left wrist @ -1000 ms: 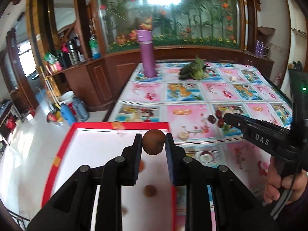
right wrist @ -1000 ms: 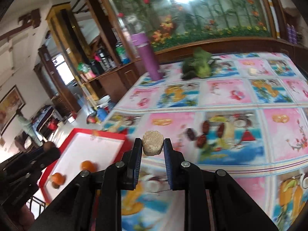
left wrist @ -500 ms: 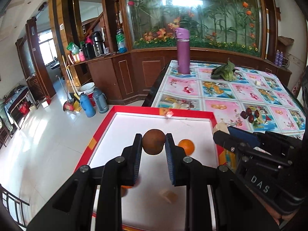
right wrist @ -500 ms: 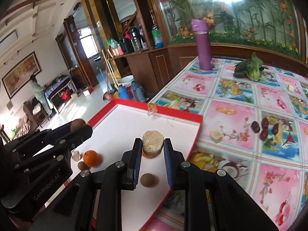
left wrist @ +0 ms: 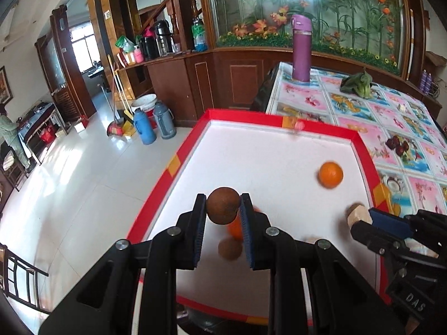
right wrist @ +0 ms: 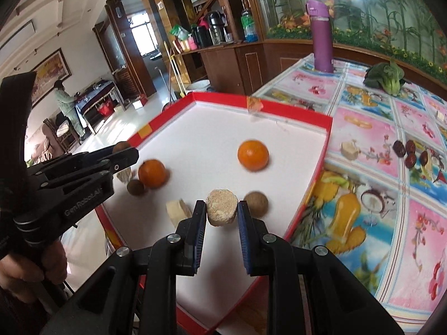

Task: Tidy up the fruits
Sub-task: 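Carry the beige cake and brown fruit over the white tray and open both grippers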

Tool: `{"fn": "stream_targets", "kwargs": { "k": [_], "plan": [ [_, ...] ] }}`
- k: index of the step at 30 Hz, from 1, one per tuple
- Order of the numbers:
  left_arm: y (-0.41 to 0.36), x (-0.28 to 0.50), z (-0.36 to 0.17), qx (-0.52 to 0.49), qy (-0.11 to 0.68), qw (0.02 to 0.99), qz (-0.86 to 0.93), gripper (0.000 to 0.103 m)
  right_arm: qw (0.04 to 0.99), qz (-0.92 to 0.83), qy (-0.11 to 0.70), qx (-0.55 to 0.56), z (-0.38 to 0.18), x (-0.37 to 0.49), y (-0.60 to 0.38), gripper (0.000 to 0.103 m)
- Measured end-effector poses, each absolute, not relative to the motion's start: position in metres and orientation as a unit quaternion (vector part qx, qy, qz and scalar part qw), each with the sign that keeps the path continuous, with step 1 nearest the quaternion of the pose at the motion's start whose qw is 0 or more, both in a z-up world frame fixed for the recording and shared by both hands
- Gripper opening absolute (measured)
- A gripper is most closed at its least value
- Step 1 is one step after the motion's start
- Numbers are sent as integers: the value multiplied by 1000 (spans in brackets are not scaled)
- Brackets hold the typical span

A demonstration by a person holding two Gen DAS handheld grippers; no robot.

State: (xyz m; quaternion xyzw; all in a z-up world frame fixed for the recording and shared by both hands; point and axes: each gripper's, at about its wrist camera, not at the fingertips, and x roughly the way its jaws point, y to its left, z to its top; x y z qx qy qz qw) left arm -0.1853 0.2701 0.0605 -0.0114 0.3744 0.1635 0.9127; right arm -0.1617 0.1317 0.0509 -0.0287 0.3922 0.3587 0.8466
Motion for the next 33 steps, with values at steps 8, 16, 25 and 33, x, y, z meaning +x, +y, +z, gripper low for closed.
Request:
{"fn": "stream_targets", "kwargs": {
  "k": [8, 16, 25, 33],
  "plan": [
    [266, -194, 45, 1, 396, 904, 159, 26, 833, 375, 405, -37, 43, -171, 138, 21],
    [257, -191, 43, 19, 395, 905, 159, 26, 826, 386, 408, -52, 36, -177, 145, 22],
    [249, -183, 41, 51, 397, 902, 164, 26, 821, 386, 417, -56, 32, -176, 146, 22],
    [249, -176, 46, 45, 401, 898, 173, 50, 826, 393, 402, -44, 47, -175, 134, 28]
  ]
}}
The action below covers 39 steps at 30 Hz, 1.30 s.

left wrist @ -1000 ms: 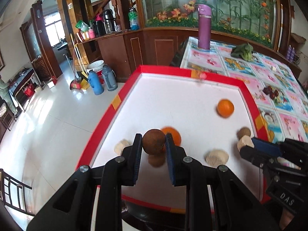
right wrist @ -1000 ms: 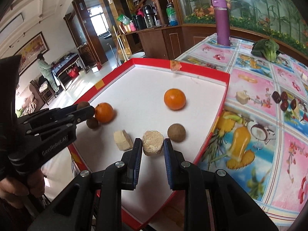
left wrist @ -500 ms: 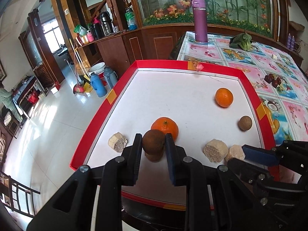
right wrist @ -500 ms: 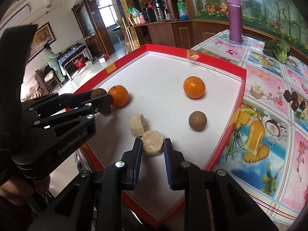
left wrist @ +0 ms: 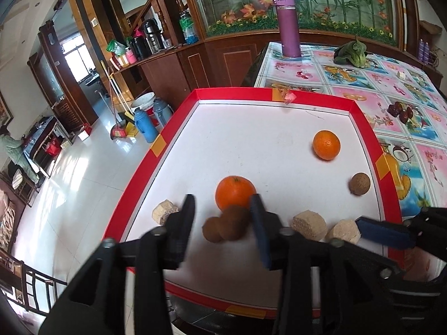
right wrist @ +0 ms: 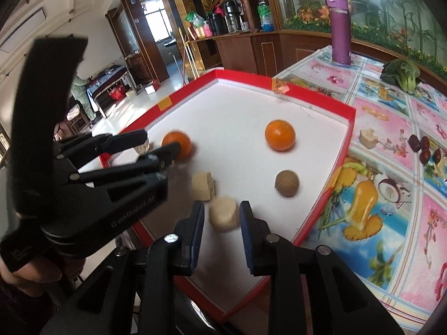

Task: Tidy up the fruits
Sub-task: 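Carry the beige cake and brown fruit over the white tray and open both grippers, then move both grippers back toward the red dates on the tablecloth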

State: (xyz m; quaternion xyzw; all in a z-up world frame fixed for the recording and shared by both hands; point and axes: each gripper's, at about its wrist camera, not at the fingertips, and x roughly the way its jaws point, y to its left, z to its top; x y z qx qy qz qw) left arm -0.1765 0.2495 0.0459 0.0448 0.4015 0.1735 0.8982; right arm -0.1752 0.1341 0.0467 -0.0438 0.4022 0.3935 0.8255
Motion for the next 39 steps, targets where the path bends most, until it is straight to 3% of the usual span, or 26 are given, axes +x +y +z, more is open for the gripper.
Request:
{"fn": "stream_targets", "kwargs": {
  "k": [3, 39],
  "plan": [
    [249, -178, 51, 39, 394, 901, 178, 56, 835, 394, 385, -20, 58, -170, 120, 32],
    [170, -169, 72, 57, 389, 916, 85, 57, 893, 209, 378, 127, 51, -96, -54, 32]
  ]
}}
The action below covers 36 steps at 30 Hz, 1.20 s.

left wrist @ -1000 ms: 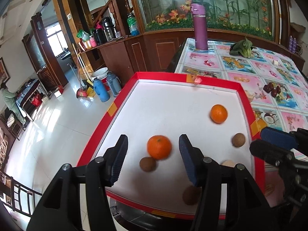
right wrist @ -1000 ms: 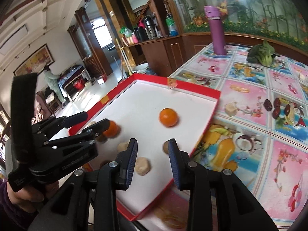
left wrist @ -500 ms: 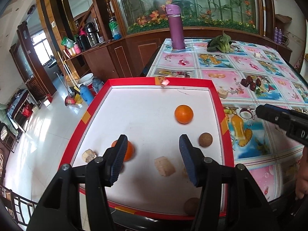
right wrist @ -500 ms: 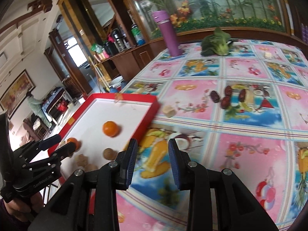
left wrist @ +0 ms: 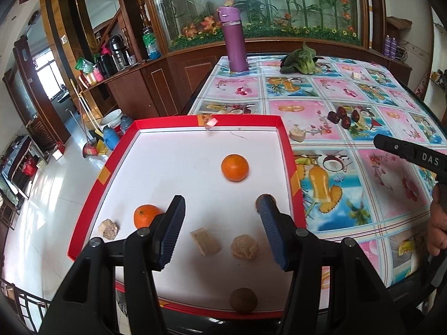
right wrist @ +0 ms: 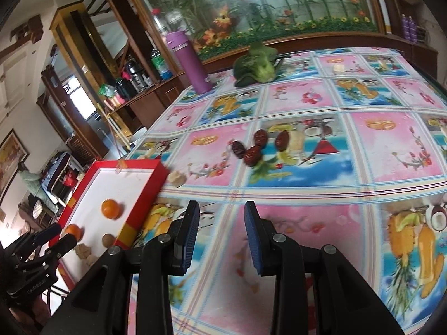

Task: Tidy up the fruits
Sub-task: 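Move both grippers back toward the red dates on the tablecloth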

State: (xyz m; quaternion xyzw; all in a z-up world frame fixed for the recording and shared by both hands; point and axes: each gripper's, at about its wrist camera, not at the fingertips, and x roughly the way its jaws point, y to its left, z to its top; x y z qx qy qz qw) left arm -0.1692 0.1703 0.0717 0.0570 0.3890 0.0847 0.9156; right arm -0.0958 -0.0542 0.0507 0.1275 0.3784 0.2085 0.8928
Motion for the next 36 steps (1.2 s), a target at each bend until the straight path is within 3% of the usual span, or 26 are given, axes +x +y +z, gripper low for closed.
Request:
{"fn": "stream_targets", "kwargs": {
  "k": [23, 36],
  "plan": [
    [161, -168, 67, 52, 401, 912, 64, 57, 890, 211, 386, 122, 47, -89, -53, 32],
    [199, -165, 84, 28, 392, 915, 97, 57, 889, 152, 430, 47, 35, -17, -24, 32]
  ]
}}
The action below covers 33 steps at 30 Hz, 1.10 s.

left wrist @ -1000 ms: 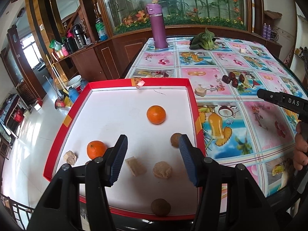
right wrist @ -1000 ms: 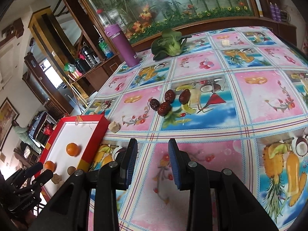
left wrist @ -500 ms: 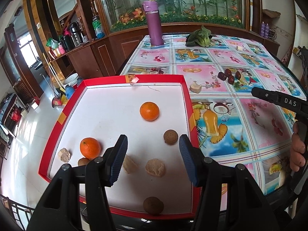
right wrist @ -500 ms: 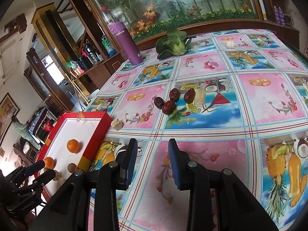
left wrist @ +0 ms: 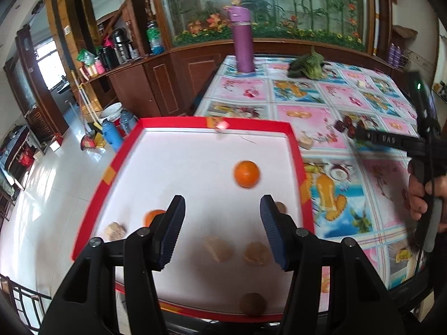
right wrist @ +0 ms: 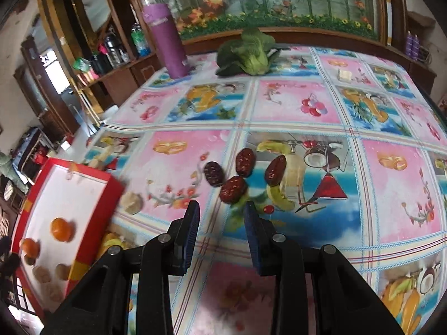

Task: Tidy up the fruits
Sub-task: 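Move both grippers back toward the red dates on the tablecloth, then grasp a red date with the right gripper while the left grasps another red date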

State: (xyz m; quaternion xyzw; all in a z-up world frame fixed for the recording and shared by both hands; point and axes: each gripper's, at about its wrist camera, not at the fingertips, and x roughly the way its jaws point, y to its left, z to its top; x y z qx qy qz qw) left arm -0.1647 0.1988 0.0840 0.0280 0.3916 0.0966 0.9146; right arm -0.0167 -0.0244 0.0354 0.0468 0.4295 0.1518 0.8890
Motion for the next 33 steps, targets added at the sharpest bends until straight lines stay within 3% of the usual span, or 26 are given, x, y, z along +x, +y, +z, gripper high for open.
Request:
{"fn": "stream_targets", "kwargs": {
  "k": [6, 9, 10, 12, 19, 24, 33],
  "plan": [
    [251, -174, 112, 9, 358, 917, 177, 58, 886, 133, 439, 68, 26, -4, -32, 28],
    [262, -174, 118, -2, 347, 917, 197, 73, 889, 133, 434, 61, 26, -3, -29, 22],
    [261, -173, 119, -3, 344, 917, 200, 74, 889, 135, 433, 60, 26, -2, -28, 21],
    [251, -167, 119, 3, 346, 919, 188, 74, 890, 137, 430, 60, 25, -1, -29, 16],
    [177, -130, 112, 64, 360, 925, 104, 74, 881, 161, 438, 81, 25, 5, -42, 15],
    [126, -85, 104, 103, 371, 921, 55, 74, 866, 195, 428, 172, 36, 12, -72, 15],
    [70, 5, 70, 62, 422, 904, 20, 74, 864, 166, 388, 274, 48, 18, -117, 15]
  ]
}}
